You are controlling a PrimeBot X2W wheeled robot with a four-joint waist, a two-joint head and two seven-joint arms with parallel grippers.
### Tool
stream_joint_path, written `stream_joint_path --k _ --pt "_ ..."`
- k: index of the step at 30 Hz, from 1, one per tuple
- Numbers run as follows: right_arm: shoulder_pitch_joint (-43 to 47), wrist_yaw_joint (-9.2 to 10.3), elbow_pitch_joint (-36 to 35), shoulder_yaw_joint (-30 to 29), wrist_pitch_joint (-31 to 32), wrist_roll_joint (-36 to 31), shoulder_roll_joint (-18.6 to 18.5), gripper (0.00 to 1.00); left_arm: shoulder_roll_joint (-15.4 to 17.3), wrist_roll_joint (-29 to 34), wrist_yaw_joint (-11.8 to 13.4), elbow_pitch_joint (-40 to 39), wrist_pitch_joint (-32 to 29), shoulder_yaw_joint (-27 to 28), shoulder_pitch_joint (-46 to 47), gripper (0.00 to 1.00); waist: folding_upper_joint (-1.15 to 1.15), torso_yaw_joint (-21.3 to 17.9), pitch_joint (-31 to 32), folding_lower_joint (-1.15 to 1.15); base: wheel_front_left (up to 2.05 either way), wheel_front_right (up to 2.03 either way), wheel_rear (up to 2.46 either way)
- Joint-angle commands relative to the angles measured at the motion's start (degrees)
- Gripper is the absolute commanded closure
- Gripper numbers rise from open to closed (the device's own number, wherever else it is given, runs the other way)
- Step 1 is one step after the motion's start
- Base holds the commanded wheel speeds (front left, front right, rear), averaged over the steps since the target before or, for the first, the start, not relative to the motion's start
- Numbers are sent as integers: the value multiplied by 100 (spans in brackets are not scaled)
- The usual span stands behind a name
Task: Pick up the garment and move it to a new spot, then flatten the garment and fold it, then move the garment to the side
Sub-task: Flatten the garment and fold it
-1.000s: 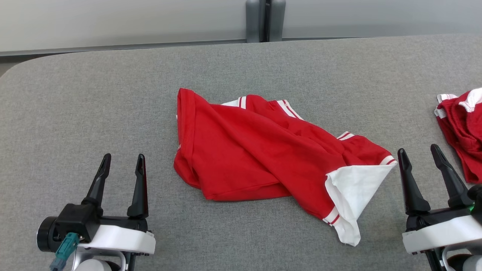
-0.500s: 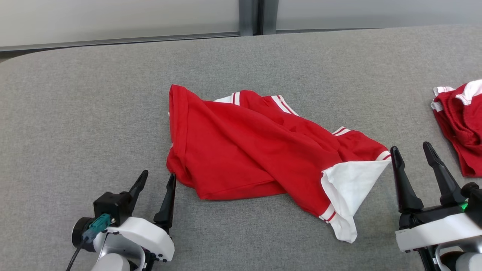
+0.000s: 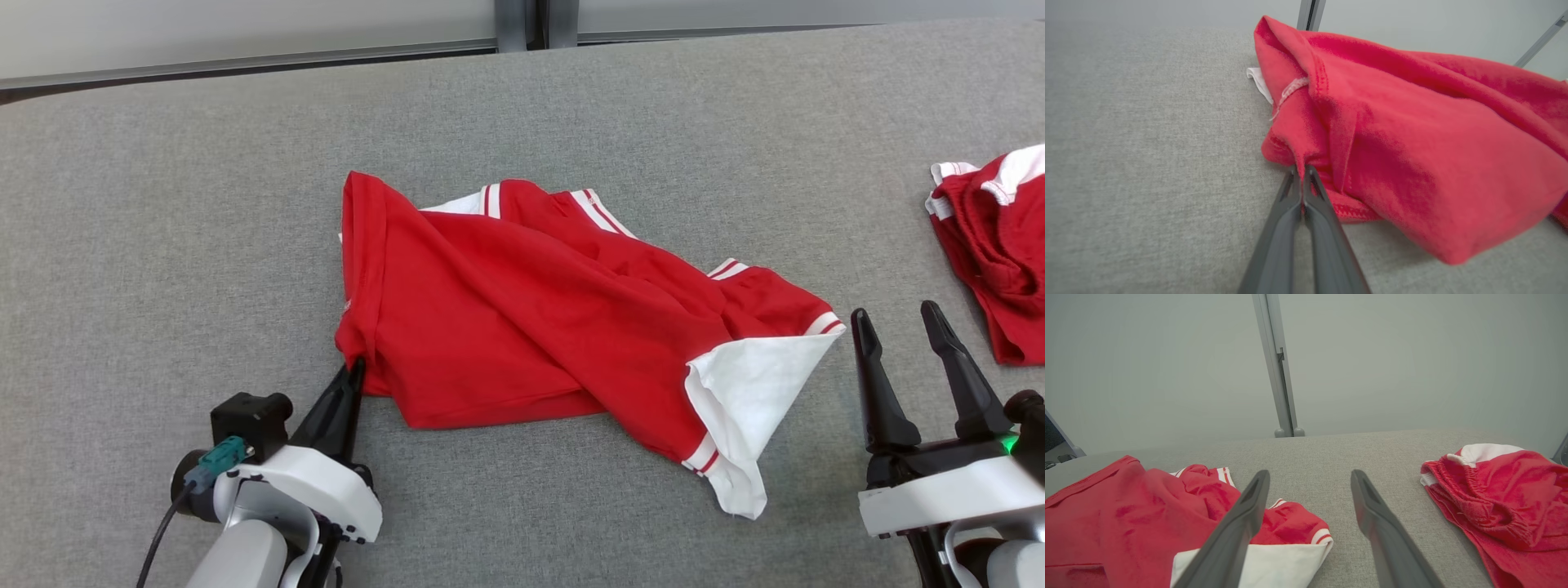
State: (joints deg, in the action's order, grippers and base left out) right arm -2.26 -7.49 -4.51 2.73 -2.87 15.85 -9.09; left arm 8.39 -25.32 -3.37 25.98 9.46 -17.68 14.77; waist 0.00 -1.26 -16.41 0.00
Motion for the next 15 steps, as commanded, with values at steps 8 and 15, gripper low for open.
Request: stream_joint_path --k 8,15 --pt "53 0 79 -152 -8 22 34 0 330 58 268 -715 70 185 -184 100 0 170 57 0 0 0 0" --pt "103 0 93 -219 27 33 64 0 628 41 530 -1748 -354 301 -605 100 0 330 142 0 0 0 0"
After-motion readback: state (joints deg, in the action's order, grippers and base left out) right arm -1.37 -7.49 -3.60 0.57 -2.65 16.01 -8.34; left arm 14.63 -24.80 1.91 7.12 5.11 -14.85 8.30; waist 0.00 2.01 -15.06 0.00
